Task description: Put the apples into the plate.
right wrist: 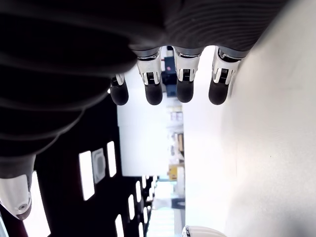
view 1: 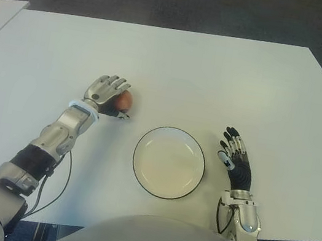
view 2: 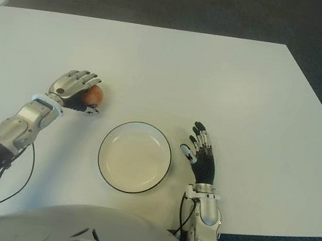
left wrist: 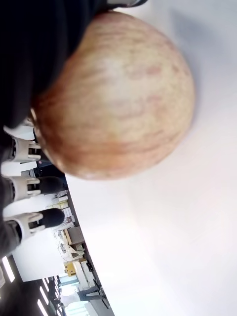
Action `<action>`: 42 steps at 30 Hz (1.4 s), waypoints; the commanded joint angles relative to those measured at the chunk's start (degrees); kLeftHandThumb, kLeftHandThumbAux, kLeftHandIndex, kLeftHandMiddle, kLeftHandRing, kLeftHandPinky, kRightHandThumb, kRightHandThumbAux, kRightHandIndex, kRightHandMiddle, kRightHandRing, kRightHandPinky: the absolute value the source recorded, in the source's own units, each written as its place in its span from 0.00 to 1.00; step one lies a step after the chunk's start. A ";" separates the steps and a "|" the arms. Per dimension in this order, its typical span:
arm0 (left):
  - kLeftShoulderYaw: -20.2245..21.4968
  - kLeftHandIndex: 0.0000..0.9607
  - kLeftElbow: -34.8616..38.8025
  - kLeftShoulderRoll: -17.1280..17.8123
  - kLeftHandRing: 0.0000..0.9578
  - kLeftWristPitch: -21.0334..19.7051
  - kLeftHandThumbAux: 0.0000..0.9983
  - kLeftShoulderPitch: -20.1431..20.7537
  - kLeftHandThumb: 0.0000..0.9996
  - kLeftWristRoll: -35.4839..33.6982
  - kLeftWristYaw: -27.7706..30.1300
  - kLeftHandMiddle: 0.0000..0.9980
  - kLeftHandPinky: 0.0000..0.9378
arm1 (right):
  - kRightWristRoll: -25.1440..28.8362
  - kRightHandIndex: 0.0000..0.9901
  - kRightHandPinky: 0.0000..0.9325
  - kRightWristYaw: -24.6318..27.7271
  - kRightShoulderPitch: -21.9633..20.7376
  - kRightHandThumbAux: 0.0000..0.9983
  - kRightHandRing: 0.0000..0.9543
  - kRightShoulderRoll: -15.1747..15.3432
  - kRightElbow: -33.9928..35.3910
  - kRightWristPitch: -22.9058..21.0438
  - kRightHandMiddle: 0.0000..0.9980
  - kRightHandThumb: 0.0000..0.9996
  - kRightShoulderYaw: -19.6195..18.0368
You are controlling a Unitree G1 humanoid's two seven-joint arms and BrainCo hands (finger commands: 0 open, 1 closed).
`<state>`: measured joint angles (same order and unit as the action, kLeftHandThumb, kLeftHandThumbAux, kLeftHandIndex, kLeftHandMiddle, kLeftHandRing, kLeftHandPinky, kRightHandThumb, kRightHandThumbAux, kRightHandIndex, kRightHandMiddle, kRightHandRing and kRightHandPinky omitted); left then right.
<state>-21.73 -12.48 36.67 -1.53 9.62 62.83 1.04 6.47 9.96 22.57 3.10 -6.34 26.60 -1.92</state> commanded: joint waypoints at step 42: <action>-6.75 0.42 -27.40 -3.69 0.80 4.66 0.67 9.36 0.85 -9.57 -18.12 0.52 0.83 | 4.84 0.00 0.00 2.94 4.54 0.64 0.00 0.13 3.09 -9.10 0.00 0.13 -0.77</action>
<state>-27.30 -42.00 33.23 2.96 22.69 54.19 -21.92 11.25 12.99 25.20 3.32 -1.69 21.05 -2.78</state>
